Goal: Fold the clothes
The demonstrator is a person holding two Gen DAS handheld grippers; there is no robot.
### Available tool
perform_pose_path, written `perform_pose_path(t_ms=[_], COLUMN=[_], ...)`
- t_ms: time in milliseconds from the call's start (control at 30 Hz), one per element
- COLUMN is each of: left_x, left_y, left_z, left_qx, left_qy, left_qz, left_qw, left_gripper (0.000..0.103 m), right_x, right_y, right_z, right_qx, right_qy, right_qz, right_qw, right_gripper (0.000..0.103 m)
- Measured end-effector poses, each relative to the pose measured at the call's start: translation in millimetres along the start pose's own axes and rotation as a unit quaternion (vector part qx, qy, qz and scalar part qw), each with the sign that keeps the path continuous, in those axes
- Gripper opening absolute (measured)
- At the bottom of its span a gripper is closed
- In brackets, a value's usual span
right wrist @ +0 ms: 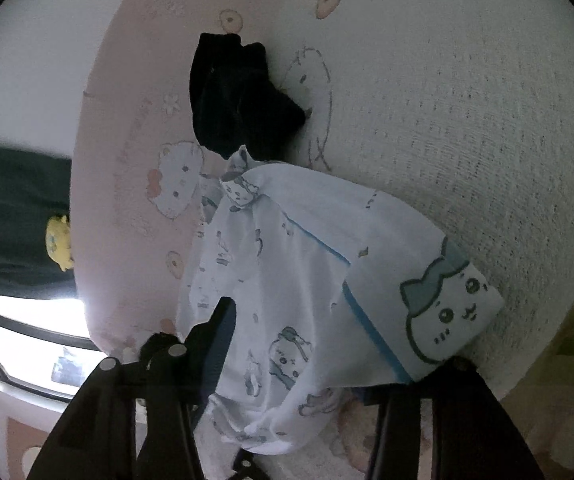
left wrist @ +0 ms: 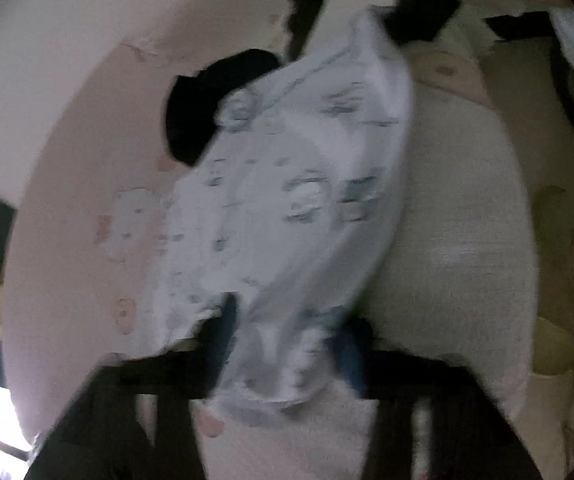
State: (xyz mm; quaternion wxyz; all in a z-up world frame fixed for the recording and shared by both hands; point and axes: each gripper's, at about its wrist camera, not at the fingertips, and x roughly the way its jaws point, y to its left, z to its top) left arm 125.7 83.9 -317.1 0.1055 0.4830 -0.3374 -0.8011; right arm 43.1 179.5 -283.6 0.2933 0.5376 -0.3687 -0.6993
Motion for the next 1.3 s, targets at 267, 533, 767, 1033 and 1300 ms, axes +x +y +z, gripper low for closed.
perform_pose_path(t_ms=[267,533,767,1033,1300], left_x=[6.3,22.4,12.4,-4.4,-17.0], left_y=[33.5,91.1,94.8,87.0,83.9], left_z=[6.9,-11.1,-28.4,-36.3,-39.3], left_qx=[-0.134,-0.331,-0.358,-0.338,-0.322], left_qy=[0.046,0.106,0.121,0.125,0.124], left_qz=[-0.082,-0.22,-0.256,-0.263,-0.266], left_qw=[0.9865,0.9114,0.8898,0.8952,0.8999], left_gripper=[0.005,0.006,0.005,0.005,0.005], right_x=[-2.1,-7.6,-14.6,-28.5,-27.2], right_y=[-33.8,3.6,33.9,48.8,44.6], right_z=[3.9,-6.5,-25.0,-39.3,-44.2], right_qx=[0.087,-0.014,-0.103,-0.138,-0.103], right_qy=[0.001,-0.023,-0.016,-0.009,0.0], right_qz=[0.012,-0.092,-0.157,-0.184,-0.194], right_qw=[0.996,0.995,0.982,0.973,0.976], right_gripper=[0.0,0.001,0.001,0.001,0.001])
